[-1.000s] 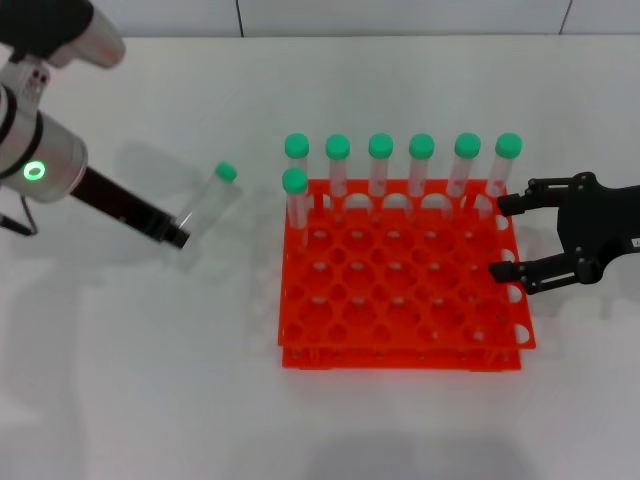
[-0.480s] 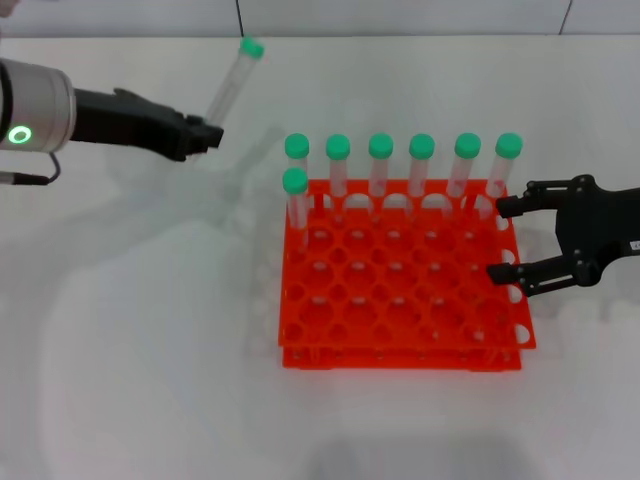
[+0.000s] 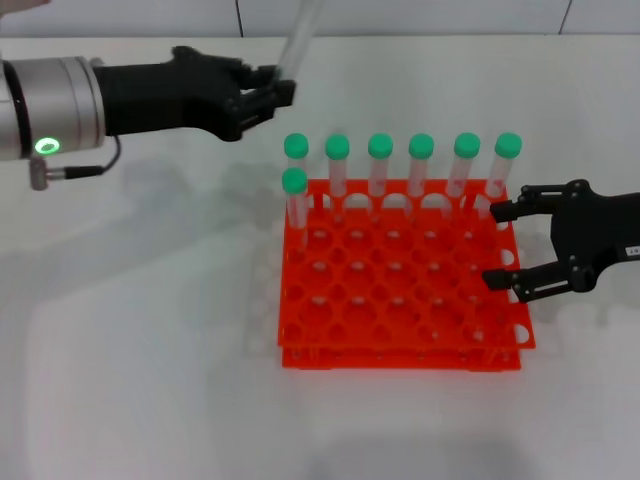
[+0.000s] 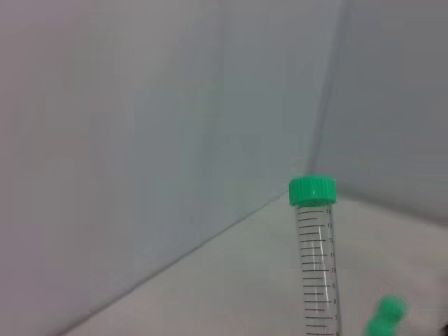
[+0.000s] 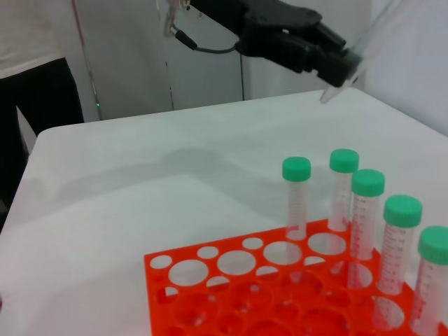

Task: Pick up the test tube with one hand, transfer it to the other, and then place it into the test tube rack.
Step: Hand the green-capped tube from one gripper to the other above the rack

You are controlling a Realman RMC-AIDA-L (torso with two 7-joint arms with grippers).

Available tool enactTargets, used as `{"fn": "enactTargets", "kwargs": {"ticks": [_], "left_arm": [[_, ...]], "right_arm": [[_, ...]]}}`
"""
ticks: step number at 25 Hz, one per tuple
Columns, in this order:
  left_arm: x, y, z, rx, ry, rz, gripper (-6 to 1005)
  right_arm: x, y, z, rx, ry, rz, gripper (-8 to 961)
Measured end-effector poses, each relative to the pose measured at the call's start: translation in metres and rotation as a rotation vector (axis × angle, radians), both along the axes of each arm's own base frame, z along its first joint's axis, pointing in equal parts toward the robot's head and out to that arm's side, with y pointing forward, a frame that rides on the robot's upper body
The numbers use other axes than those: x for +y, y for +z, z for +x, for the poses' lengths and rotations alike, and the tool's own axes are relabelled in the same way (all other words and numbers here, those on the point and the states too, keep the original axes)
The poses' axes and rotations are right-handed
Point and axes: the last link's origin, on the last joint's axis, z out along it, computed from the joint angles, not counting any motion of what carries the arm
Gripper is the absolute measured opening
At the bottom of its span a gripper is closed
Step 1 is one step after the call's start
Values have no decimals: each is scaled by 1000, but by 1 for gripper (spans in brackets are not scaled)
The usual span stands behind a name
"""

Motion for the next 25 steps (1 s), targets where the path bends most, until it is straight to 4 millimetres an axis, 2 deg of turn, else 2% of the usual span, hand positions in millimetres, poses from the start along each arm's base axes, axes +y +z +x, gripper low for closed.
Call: {"fn": "enactTargets", "kwargs": {"ticks": [8,15,25], "left_arm": [[-11,-20,8,-33,-192,-126,201],[-1,-38,8,29,-193,-250,202],[6,-52,17,101,-243,-287,204]], "right_arm": [[-2,-2,-1,6,6,-5,841],[-2,-4,-3,11,7,-10,835],[-2,-4,-3,12,7,-8,826]]}}
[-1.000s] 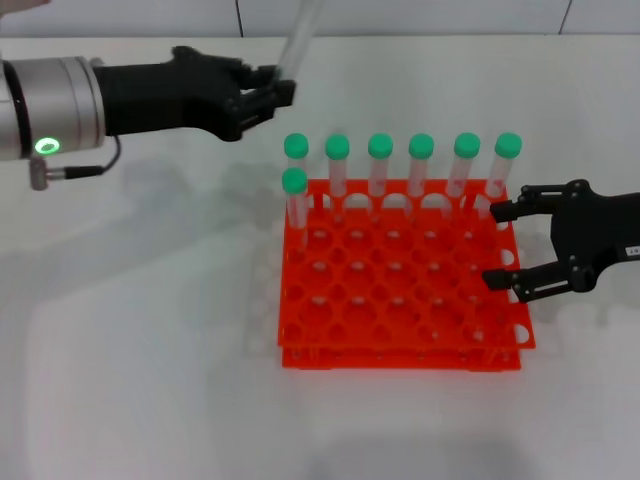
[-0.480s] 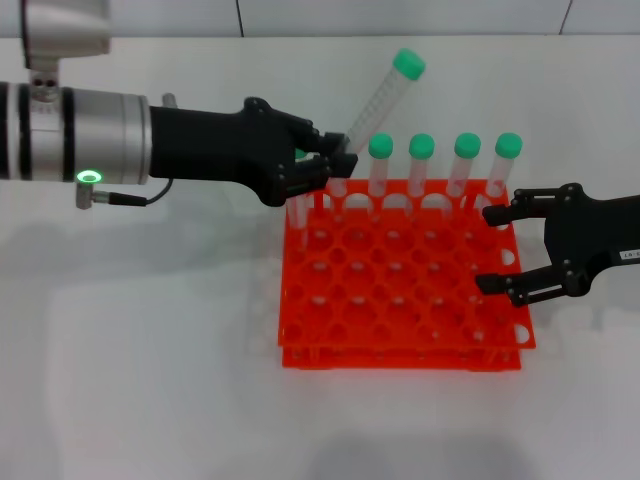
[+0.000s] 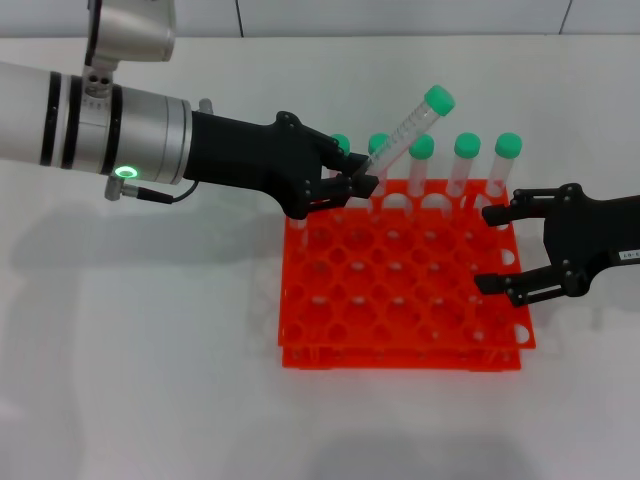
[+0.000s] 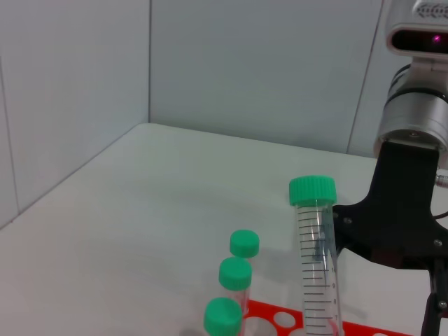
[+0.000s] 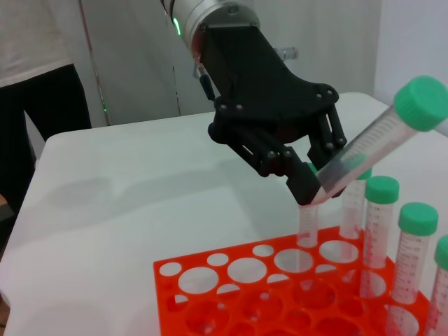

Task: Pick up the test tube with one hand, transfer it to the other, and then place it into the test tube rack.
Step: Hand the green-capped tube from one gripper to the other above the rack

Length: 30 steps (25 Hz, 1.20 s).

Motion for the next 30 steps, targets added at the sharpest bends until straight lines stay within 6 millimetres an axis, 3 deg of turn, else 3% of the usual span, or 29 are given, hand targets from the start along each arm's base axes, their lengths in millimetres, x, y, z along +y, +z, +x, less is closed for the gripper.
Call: {"fn": "enactTargets", "kwargs": {"ticks": [8,22,30], "left_arm": [[-5,-5,-4,-2,-34,7,206],[-7,-11,-11,4,-22,35,209],[-8,-12,-11,5,-25,32,211]], "right_arm": [[1,3,-2,24,-6,11,819],[9,20,0,285,-168,158,806],[1,12,4,407,-198,147,799]]}}
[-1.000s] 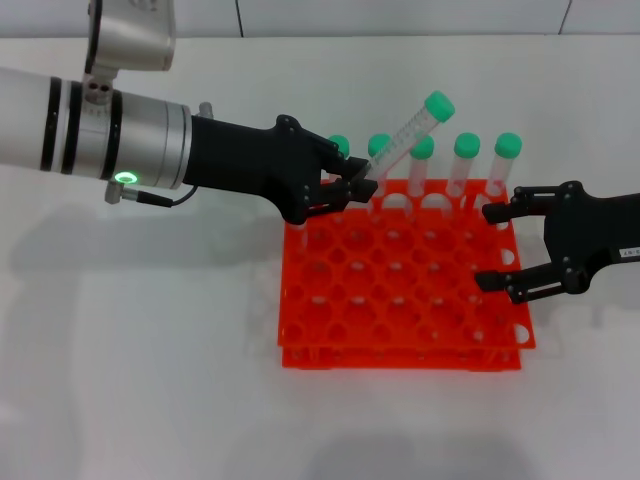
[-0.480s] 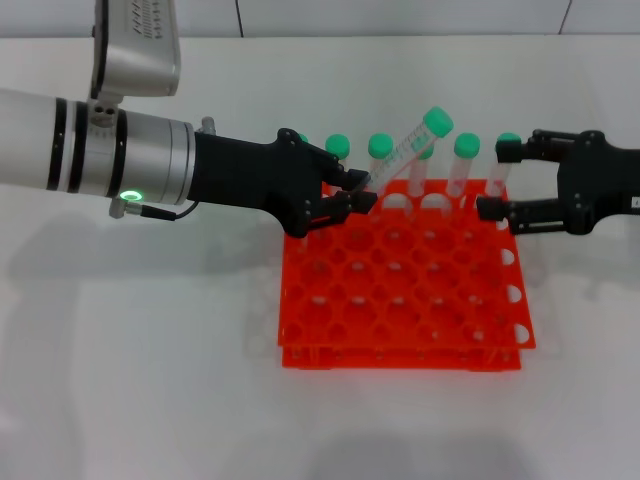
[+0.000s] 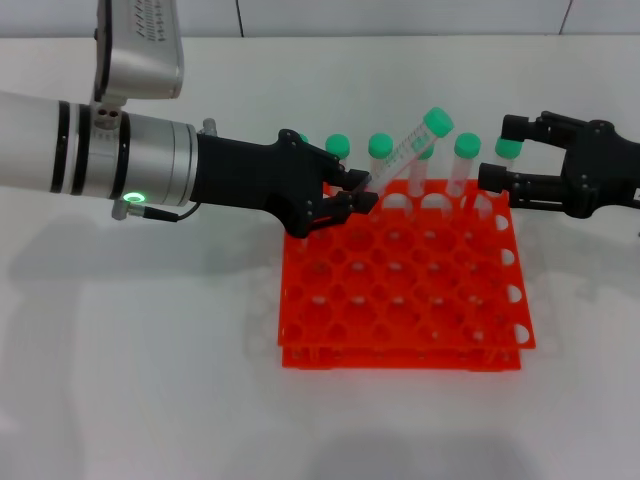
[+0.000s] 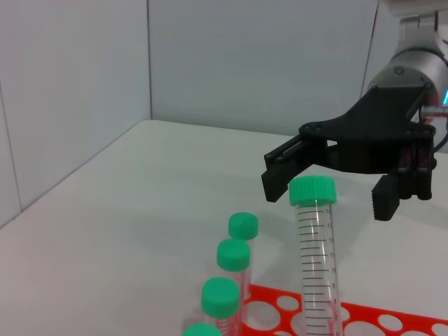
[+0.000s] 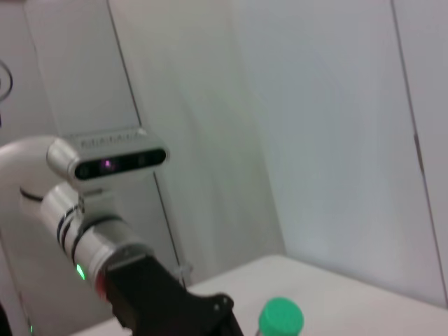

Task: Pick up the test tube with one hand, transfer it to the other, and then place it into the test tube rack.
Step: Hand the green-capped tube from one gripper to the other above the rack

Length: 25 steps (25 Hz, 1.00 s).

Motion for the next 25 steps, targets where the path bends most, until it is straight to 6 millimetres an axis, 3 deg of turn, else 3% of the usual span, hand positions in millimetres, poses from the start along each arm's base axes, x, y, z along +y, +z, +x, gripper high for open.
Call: {"fn": "enactTargets", "kwargs": {"ticks": [10,25], "left_arm": [[0,-1,2,1,-10,0,213],[2,-6,4,19,-15,5,216]], "right_arm": [[-2,-19,2,151,-19,81,790],[-1,-36,-7,192,-6,76,777]]}}
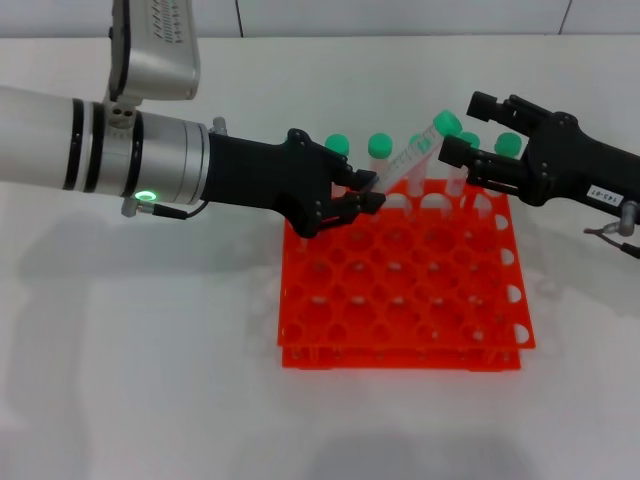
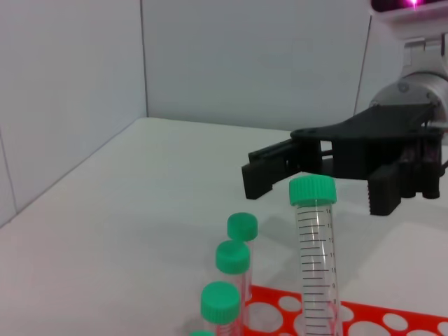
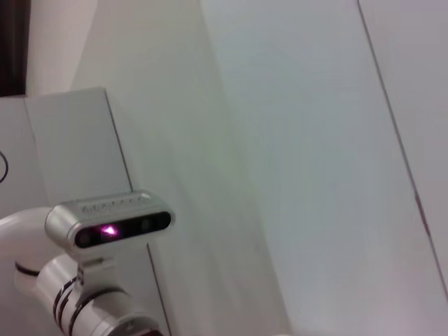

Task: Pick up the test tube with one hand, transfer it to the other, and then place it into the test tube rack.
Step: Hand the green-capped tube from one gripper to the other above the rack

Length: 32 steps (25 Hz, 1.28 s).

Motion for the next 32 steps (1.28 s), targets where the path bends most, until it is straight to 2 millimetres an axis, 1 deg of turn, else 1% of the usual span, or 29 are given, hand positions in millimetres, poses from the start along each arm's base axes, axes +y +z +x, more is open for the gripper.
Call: {"fn": "enactTargets", "kwargs": {"ticks": [11,22,32], "left_arm": [[0,-1,-1,6,4,1,218],[0,-1,0,5,1,2,220],[-1,-3,2,2,-9,-3,222]], "right_arm": [[-4,-10,-3,28,18,19,767],[-8,-13,-2,43,17,25,757],[-6,-13,-2,61,-7,34,665]]}}
